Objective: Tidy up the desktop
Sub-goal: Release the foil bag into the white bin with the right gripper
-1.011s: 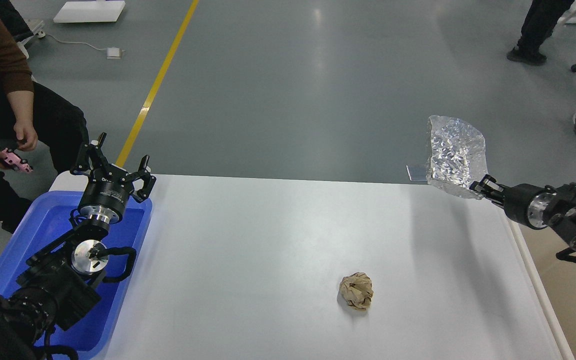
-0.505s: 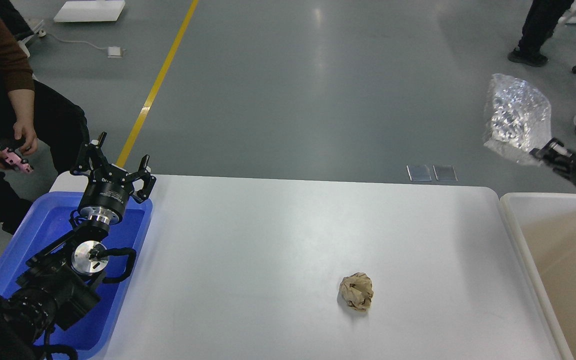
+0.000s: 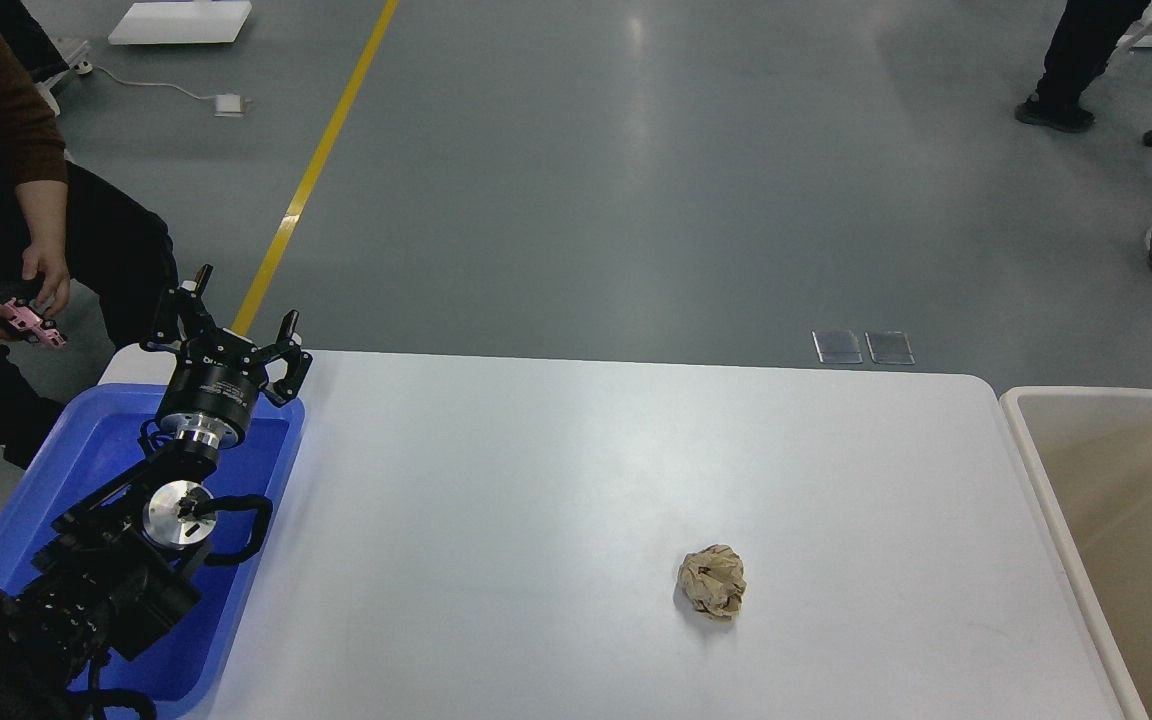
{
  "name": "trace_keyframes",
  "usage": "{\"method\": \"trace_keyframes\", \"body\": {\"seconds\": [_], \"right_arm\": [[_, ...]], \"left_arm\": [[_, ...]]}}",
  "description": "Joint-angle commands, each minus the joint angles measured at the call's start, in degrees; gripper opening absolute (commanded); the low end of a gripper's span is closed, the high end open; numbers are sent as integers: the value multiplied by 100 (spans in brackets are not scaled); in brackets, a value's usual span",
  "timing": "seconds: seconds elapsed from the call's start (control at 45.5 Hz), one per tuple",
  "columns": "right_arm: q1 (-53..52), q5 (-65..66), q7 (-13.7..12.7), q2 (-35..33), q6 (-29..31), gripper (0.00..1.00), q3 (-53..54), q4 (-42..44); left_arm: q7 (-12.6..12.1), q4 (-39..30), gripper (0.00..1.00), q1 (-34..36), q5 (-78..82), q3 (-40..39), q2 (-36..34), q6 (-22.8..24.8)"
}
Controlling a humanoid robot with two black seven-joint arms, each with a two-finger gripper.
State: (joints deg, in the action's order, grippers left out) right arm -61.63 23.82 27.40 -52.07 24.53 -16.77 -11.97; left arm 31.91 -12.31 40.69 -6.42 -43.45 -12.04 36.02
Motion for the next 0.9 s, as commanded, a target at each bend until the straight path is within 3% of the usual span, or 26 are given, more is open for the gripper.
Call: {"method": "trace_keyframes", "body": {"seconds": [0.0,0.132,0.308,0.527,0.879], "right_arm": [[906,-35,-50,-303,-238,0,542,90],[1715,-44,-226,-242,-712,0,903,99],[2401,-79,-666,372,-1231,0,1009,432],[3025,-290,-762,1375,-1311,0,1027,1101],[3377,-405,-789,1876,-1574,0,1027,1101]], "left_arm": [[-1,1,100,0,0,3,0,-7],[-1,1,100,0,0,-5,0,2],[-9,1,100,0,0,3,0,2],[-1,1,100,0,0,3,0,2],[-1,1,100,0,0,-5,0,-7]]}}
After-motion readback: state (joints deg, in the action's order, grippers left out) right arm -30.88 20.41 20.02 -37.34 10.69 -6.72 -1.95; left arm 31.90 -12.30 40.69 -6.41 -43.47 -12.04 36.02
